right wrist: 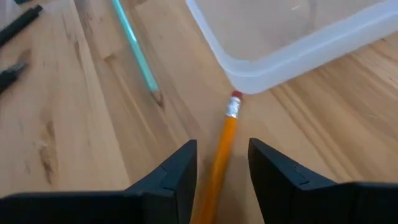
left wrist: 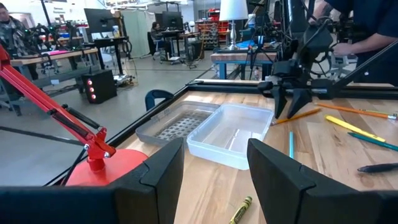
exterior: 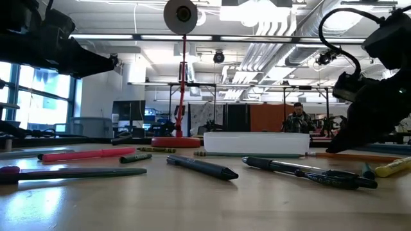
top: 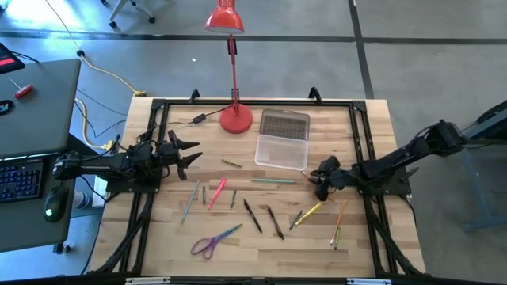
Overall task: Pick & place school supplies into a supply box
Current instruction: Put the top orange pencil into the black supply box
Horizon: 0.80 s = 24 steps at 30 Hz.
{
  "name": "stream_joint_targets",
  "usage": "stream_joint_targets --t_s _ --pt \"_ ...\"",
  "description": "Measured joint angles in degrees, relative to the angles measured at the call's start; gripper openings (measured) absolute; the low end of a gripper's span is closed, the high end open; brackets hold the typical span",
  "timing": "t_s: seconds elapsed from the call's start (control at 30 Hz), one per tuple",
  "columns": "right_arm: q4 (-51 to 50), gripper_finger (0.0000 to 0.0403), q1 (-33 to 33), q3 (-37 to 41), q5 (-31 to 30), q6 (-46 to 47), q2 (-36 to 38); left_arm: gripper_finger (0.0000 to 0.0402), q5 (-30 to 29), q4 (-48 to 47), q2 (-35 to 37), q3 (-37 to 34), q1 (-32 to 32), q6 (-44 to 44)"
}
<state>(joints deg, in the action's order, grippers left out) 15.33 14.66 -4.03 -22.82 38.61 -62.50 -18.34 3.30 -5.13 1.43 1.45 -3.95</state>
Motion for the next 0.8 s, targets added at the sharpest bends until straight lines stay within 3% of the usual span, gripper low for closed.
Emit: stream_joint_targets --t_s 0.17,0.37,0.63,0.8 --pt "-0.5 0.0123 0.0 -1.3 1.3 0.0 -4.9 0.0209 0.0 0.0 0.0 0.0 0.0 0.0" --pt "2.1 0.0118 0.1 -1.6 -1.3 1.5 -11.8 0.0209 0.0 -0.1 0.0 0.0 0.0 0.0" --pt "1.1 0.0017 0.0 -3.4 -1.9 -7.9 -13.9 0.0209 -0.3 -0.5 0.0 0.0 0.0 -0.3" --pt "-0.6 0.0020 0.1 -6.4 1.1 -8.8 -14.0 0.0209 -0.3 -0.5 0.0 0.0 0.0 -0.2"
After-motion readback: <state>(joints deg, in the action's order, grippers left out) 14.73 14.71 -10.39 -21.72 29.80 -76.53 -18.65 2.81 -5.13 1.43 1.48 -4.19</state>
